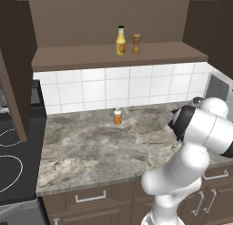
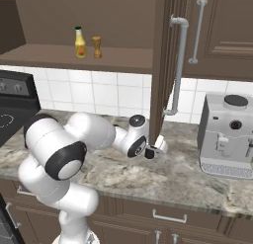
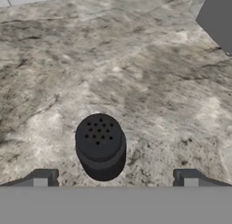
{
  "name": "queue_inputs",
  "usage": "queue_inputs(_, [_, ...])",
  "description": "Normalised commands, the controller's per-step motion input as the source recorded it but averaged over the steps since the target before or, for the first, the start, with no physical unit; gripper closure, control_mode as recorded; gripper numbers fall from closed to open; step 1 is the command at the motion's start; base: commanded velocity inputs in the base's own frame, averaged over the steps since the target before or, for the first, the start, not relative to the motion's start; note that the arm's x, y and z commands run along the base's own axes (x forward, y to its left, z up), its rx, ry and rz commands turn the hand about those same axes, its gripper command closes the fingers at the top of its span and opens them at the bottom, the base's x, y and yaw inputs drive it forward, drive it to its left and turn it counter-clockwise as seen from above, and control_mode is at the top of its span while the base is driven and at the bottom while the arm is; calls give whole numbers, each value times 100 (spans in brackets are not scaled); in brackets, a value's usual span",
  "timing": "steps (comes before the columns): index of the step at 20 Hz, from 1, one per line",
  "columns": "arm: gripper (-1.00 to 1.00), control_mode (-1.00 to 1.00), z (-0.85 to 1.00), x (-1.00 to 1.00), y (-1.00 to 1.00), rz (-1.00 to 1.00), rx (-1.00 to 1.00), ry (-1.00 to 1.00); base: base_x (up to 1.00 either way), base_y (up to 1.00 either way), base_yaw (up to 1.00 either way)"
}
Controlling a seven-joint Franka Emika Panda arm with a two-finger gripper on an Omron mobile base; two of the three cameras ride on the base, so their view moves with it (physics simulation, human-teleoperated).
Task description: There are various items on the counter. Only move the condiments/shakers into the cabinet.
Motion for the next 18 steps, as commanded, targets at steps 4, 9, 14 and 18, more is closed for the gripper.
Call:
queue_inputs(4, [-100, -100, -2, 7, 0, 0, 0, 0, 0, 0, 0])
queue_inputs(9, [-100, -100, -4, 11, 0, 0, 0, -1, 0, 0, 0])
queue_inputs(14, [-100, -100, -2, 15, 0, 0, 0, -1, 0, 0, 0])
queue_inputs(18, [-100, -100, -1, 11, 0, 0, 0, -2, 0, 0, 0])
